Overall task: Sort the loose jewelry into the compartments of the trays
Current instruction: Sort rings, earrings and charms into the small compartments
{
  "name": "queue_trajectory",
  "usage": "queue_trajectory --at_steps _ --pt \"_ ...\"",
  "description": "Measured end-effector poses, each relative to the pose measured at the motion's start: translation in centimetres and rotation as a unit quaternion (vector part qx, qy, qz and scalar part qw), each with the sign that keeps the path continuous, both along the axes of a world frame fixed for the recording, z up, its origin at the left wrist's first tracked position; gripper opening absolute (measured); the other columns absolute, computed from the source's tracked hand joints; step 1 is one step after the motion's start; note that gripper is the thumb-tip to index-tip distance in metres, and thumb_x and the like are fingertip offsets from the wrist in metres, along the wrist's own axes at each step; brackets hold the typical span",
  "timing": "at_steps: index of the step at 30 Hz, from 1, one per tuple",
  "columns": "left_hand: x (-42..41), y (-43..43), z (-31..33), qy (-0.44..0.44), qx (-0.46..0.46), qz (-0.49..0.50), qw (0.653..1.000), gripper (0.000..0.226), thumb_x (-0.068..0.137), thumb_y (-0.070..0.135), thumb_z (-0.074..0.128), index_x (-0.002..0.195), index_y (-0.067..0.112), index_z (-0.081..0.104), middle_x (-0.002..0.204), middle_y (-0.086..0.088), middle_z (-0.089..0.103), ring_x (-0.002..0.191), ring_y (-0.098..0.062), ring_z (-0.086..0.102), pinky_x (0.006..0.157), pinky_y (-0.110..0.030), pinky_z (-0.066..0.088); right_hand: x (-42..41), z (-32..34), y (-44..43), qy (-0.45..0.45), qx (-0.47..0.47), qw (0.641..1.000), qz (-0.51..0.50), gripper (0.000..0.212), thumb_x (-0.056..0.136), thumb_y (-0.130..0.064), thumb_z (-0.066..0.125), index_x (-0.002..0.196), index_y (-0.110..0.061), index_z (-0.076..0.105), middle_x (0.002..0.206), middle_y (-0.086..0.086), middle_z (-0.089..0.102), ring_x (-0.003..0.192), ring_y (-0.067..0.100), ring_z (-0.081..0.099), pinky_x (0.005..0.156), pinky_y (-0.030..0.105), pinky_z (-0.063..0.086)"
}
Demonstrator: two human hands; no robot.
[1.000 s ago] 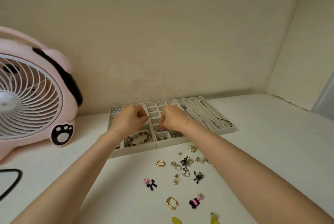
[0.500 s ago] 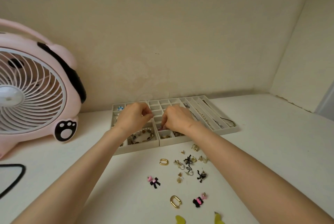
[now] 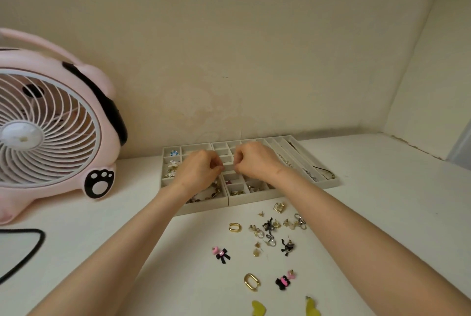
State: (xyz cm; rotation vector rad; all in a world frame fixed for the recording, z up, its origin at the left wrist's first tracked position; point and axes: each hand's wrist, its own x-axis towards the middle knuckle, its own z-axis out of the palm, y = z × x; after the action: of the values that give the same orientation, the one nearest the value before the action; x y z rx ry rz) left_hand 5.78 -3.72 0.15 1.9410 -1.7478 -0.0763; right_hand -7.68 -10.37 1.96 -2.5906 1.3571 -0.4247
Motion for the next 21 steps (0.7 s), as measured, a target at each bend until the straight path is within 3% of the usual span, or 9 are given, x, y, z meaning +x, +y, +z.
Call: queue_trajectory --at_steps 2,5,10,14,21 --pt "-0.2 0.0 -0.1 -0.004 0.0 -0.007 1.0 0.013 0.091 0.022 0.055 0.096 0.015 0.065 0.094 0.001 0.064 0.081 -0.015 0.052 0.074 -0.032 0.048 -0.3 0.7 -0.2 -0.074 0.052 0.996 -0.012 0.022 0.079 -0.006 0.062 0.066 -0.019 0.051 0.085 0.006 0.067 0.084 0.023 0.065 0.069 0.033 0.051" --pt "-0.3 0.0 -0.3 -0.006 0.0 -0.013 1.0 0.013 0.091 0.022 0.056 0.096 0.014 0.065 0.095 -0.001 0.065 0.084 -0.018 0.054 0.077 -0.035 0.049 -1.0 1.1 -0.1 -0.187 0.172 0.967 -0.02 0.024 0.081 0.004 0.063 0.068 -0.012 0.05 0.066 0.01 0.062 0.058 0.019 0.064 0.059 0.031 0.057" --pt "-0.2 0.0 -0.2 -0.001 -0.003 -0.01 1.0 0.013 0.09 0.022 0.057 0.095 0.014 0.066 0.096 -0.001 0.066 0.083 -0.017 0.054 0.075 -0.033 0.047 -1.6 0.4 -0.5 -0.2 0.234 0.951 0.01 0.013 0.081 0.008 0.066 0.077 -0.004 0.062 0.077 0.018 0.067 0.064 0.024 0.067 0.065 0.034 0.06" --pt "0.0 0.0 -0.2 0.007 -0.002 -0.003 1.0 0.012 0.09 0.022 0.056 0.093 0.016 0.066 0.095 0.001 0.066 0.079 -0.015 0.052 0.074 -0.033 0.048 -1.5 0.3 -0.6 -0.218 0.253 0.942 0.014 0.015 0.081 0.008 0.066 0.08 -0.006 0.061 0.077 0.016 0.067 0.064 0.023 0.067 0.067 0.034 0.06" --pt "0.3 -0.1 -0.1 0.018 -0.005 -0.003 1.0 0.011 0.09 0.02 0.056 0.092 0.016 0.065 0.091 0.001 0.065 0.079 -0.016 0.055 0.07 -0.031 0.047 -1.4 0.4 -0.5 -0.249 0.247 0.936 0.014 0.02 0.08 0.006 0.069 0.076 -0.007 0.055 0.07 0.017 0.065 0.059 0.025 0.067 0.054 0.028 0.058"
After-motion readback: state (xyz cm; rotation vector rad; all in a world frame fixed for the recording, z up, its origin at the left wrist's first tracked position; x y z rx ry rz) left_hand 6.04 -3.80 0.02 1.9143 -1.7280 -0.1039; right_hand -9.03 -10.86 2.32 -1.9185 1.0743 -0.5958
